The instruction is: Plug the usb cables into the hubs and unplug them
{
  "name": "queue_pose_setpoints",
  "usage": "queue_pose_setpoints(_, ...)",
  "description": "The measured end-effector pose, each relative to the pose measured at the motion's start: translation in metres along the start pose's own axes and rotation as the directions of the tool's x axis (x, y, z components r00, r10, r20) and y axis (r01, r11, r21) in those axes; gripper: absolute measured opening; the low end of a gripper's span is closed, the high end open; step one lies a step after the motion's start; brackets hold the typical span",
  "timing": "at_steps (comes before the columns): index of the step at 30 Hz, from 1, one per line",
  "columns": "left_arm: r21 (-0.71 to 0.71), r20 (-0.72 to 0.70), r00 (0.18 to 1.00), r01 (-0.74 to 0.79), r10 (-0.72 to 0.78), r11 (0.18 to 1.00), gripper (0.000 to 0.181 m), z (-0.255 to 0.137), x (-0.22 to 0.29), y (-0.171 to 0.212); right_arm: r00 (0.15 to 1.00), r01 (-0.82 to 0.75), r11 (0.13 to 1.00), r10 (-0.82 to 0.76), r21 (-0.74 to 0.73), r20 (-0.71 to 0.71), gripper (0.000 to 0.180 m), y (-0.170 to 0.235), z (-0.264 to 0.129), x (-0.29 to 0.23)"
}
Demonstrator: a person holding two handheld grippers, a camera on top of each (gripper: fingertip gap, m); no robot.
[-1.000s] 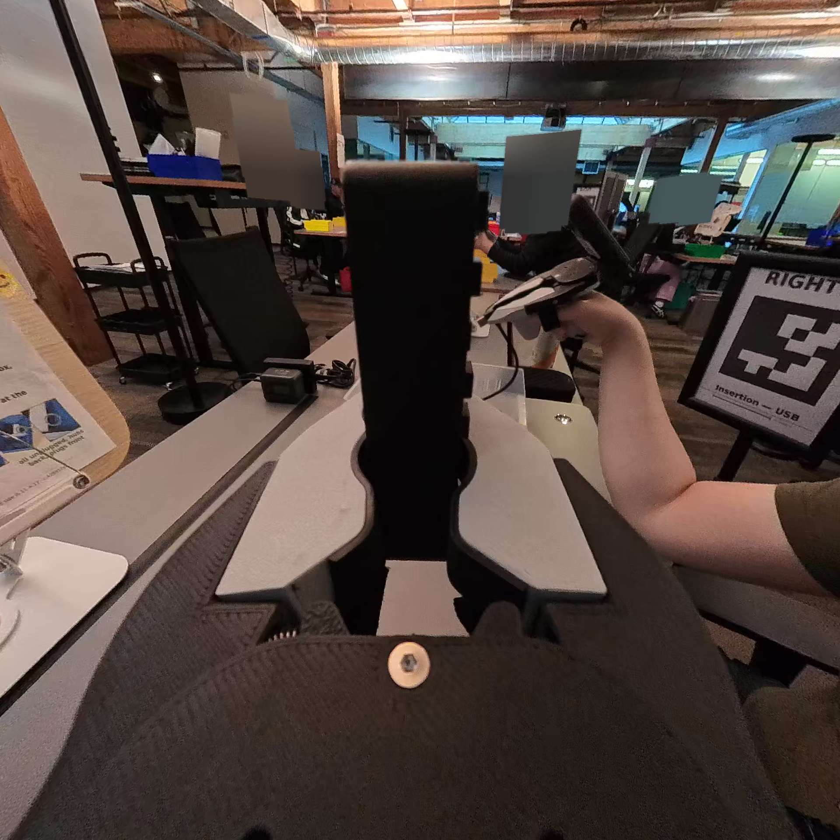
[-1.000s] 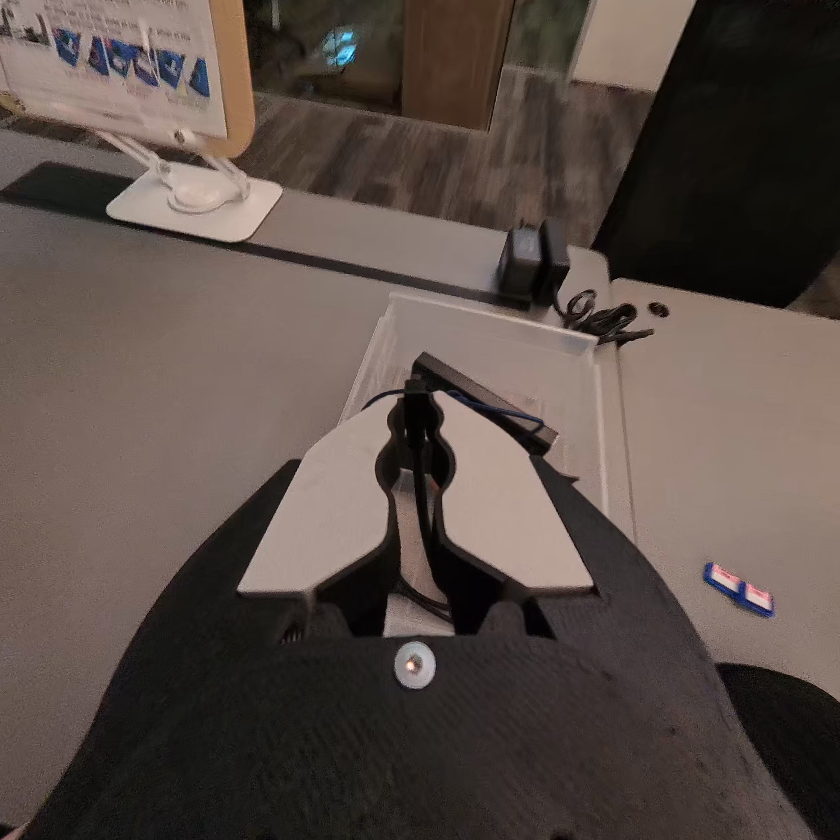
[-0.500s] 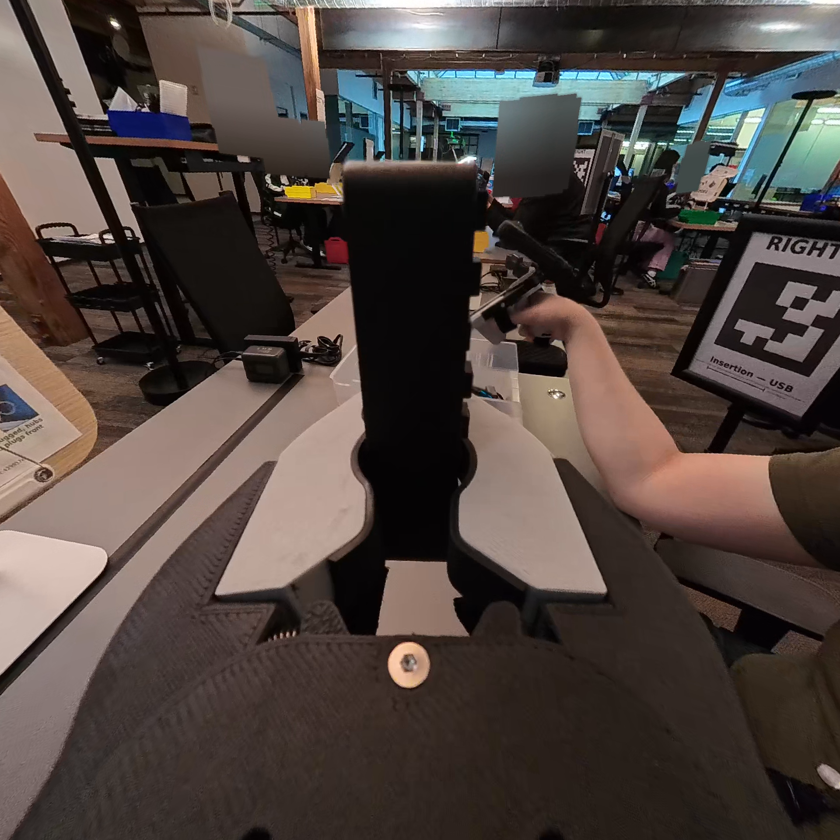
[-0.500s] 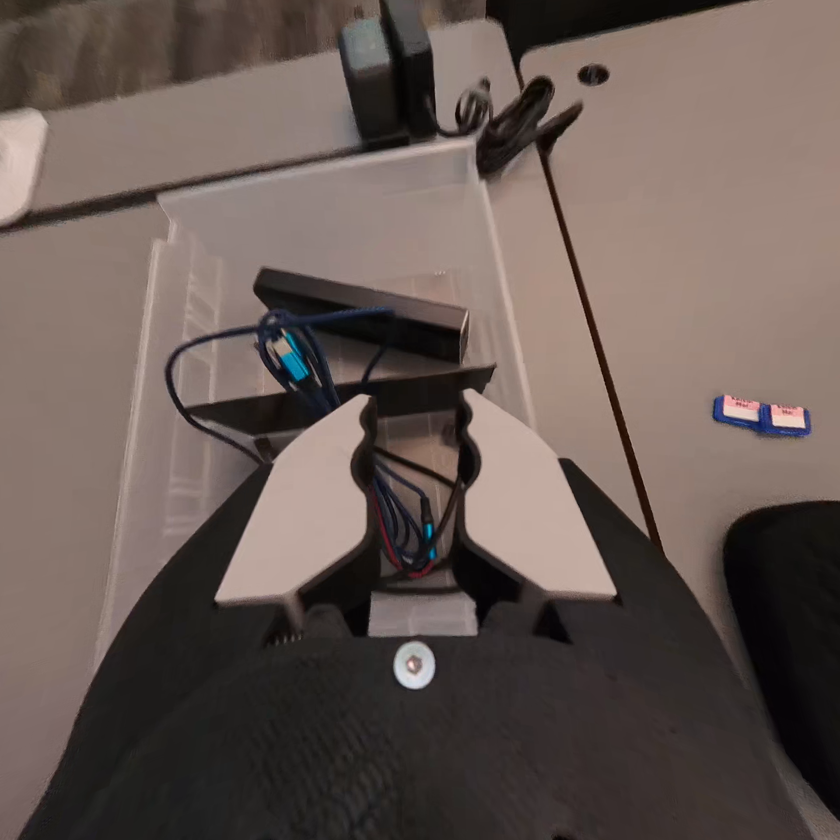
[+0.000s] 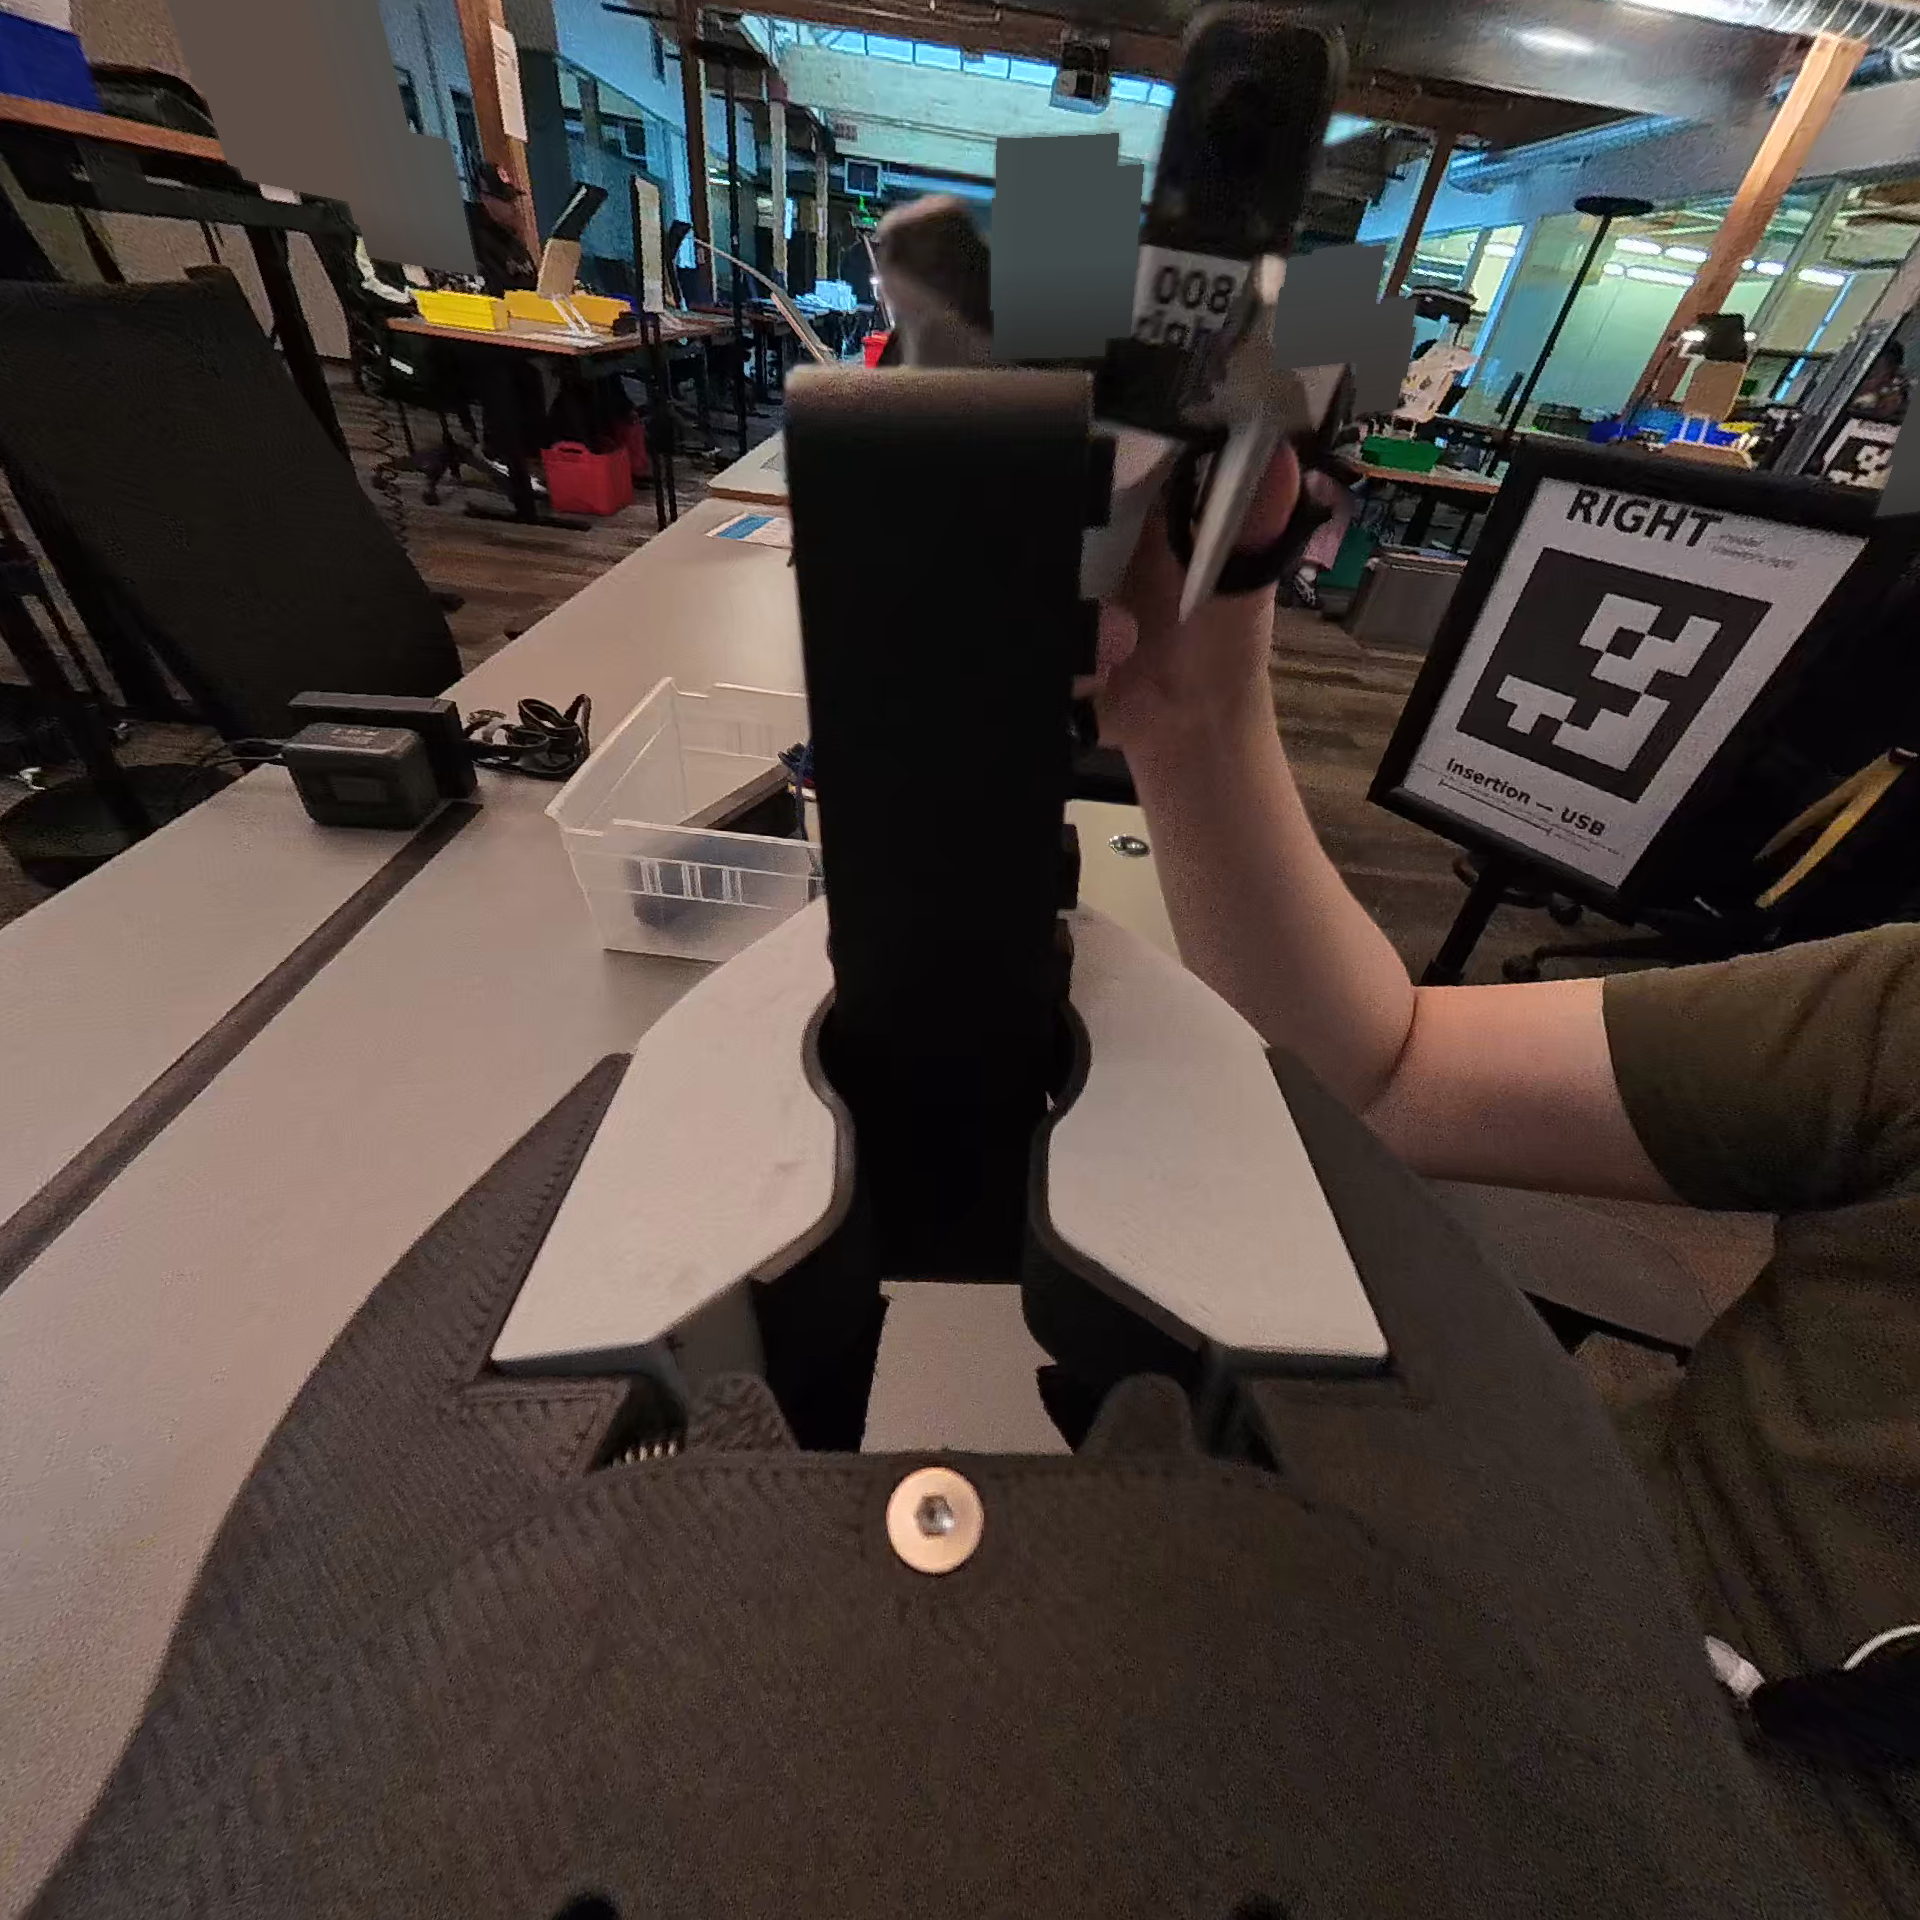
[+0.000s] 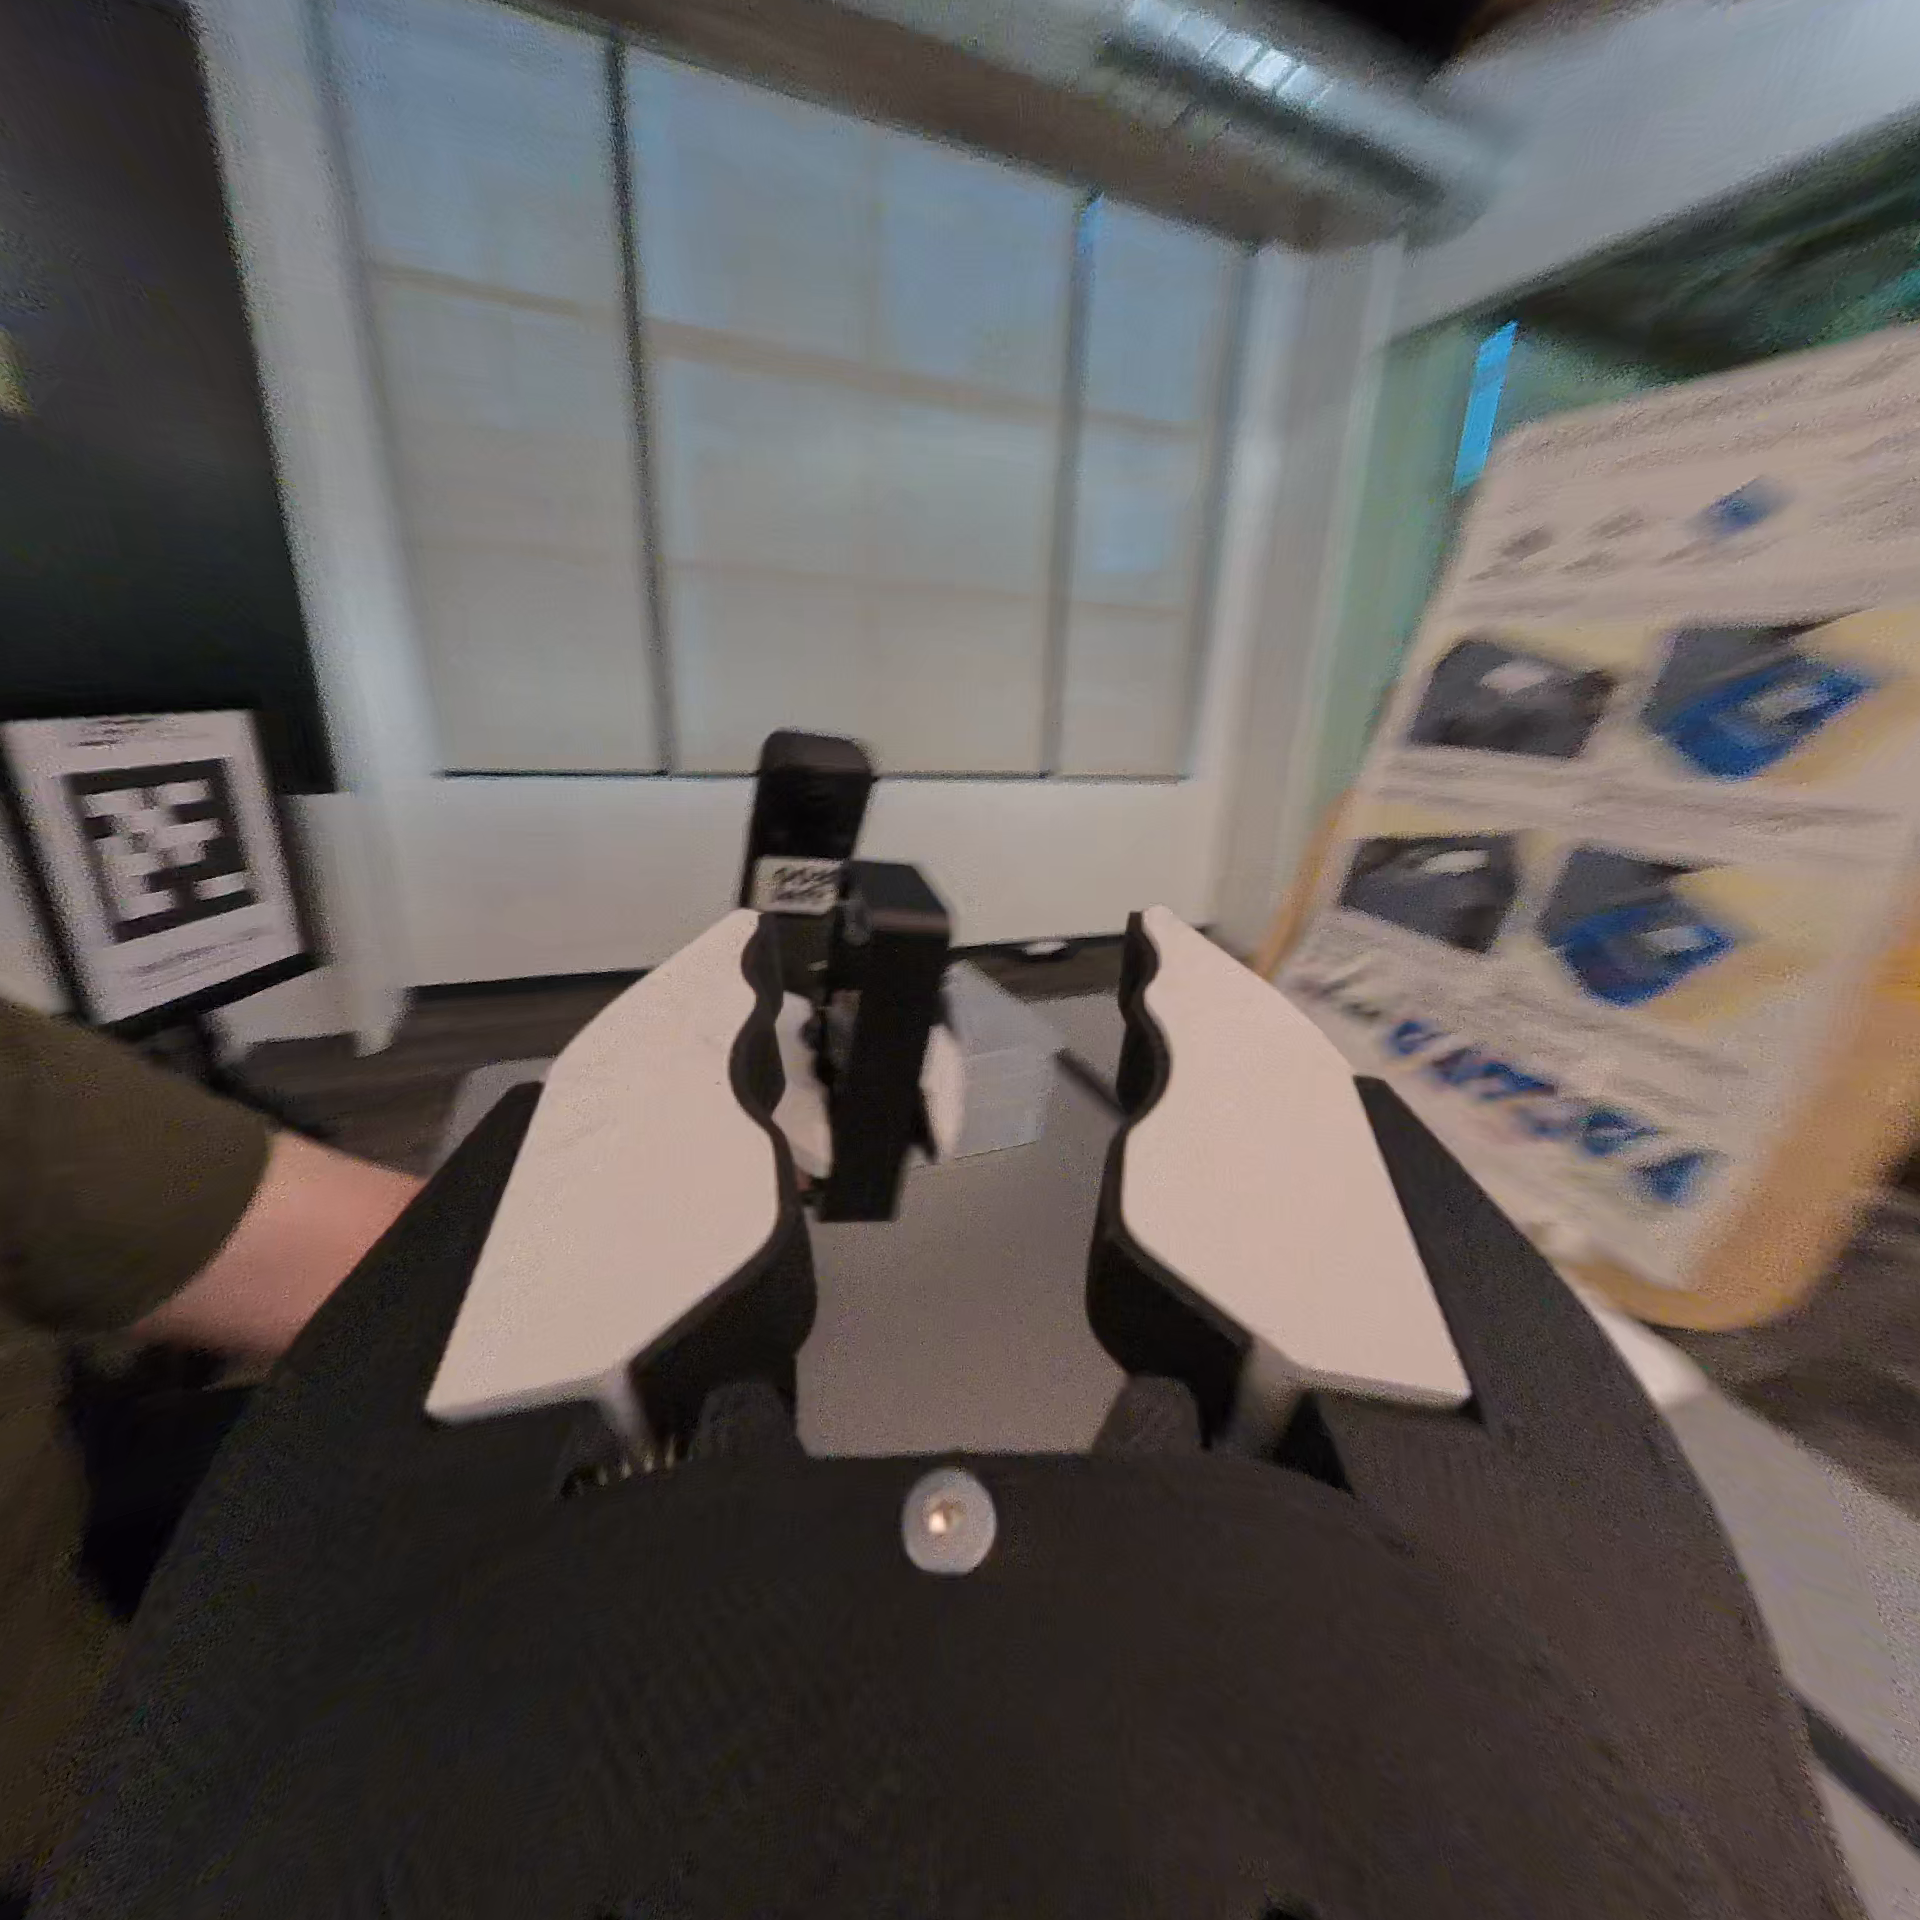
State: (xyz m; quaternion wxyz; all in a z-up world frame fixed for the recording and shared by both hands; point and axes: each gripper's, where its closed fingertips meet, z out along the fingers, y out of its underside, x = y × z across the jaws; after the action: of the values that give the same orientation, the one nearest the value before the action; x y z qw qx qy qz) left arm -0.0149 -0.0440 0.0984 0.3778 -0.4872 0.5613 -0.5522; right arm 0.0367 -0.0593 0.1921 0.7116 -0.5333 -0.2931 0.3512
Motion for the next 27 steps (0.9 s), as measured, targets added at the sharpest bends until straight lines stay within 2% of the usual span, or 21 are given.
queue_pose_setpoints(2, -0.010, 0.009, 1.000, -0.003, 0.003, 1.000, 0.029, 0.001, 0.000, 0.002, 0.991, -0.061, 0.994, 0.071, -0.090, 0.116, 0.063, 0.031, 0.034, -0.016)
queue_pose_setpoints(6, -0.034, 0.001, 1.000, -0.021, 0.021, 0.999, 0.029, 0.000, 0.000, 0.004, 0.980, -0.098, 0.967, 0.135, -0.234, 0.148, 0.059, 0.074, 0.067, -0.021)
queue_pose_setpoints(7, -0.041, -0.008, 1.000, -0.019, 0.019, 0.999, 0.030, 0.000, 0.001, 0.005, 0.978, -0.099, 0.965, 0.139, -0.244, 0.155, 0.052, 0.079, 0.071, -0.021)
queue_pose_setpoints(8, -0.043, -0.003, 1.000, -0.017, 0.017, 0.999, 0.030, 0.000, -0.001, 0.006, 0.969, -0.089, 0.961, 0.144, -0.263, 0.199, 0.028, 0.083, 0.071, -0.026)
queue_pose_setpoints(10, 0.008, 0.026, 0.999, -0.022, 0.022, 1.000, 0.033, -0.001, -0.008, 0.000, 0.965, -0.160, 0.939, 0.215, -0.305, 0.153, 0.028, 0.085, 0.071, -0.018)
queue_pose_setpoints(13, 0.102, 0.118, 0.993, -0.024, 0.012, 0.994, 0.078, -0.015, -0.025, -0.017, 0.987, -0.143, 0.950, 0.156, -0.278, 0.026, 0.028, 0.076, 0.056, 0.007)
queue_pose_setpoints(15, 0.087, 0.136, 0.991, -0.025, 0.013, 0.996, 0.073, -0.030, -0.030, -0.019, 0.996, -0.049, 0.952, 0.024, -0.301, -0.084, 0.028, 0.066, 0.031, 0.029)
queue_pose_setpoints(17, 0.067, 0.118, 0.993, -0.023, 0.015, 0.998, 0.063, -0.044, -0.028, -0.022, 0.934, 0.107, 0.920, -0.222, -0.376, -0.278, 0.028, 0.047, -0.013, 0.065)
queue_pose_setpoints(19, 0.070, 0.125, 0.992, -0.028, 0.019, 0.997, 0.061, -0.057, -0.028, -0.027, 0.783, 0.192, 0.826, -0.455, -0.530, -0.425, 0.028, 0.036, -0.061, 0.117)
queue_pose_setpoints(21, 0.104, 0.140, 0.990, -0.037, 0.022, 0.994, 0.060, -0.065, -0.029, -0.034, 0.716, 0.114, 0.634, -0.586, -0.765, -0.379, 0.028, 0.056, -0.106, 0.171)
queue_pose_setpoints(24, 0.122, 0.112, 0.994, -0.022, 0.008, 0.992, 0.058, -0.065, -0.025, -0.037, 0.767, 0.026, 0.315, -0.615, -0.949, -0.183, 0.029, 0.101, -0.165, 0.219)
queue_pose_setpoints(27, 0.071, 0.114, 0.993, -0.029, 0.021, 0.997, 0.057, -0.060, -0.025, -0.030, 0.855, -0.026, 0.093, -0.514, -0.995, -0.070, 0.028, 0.139, -0.206, 0.233)
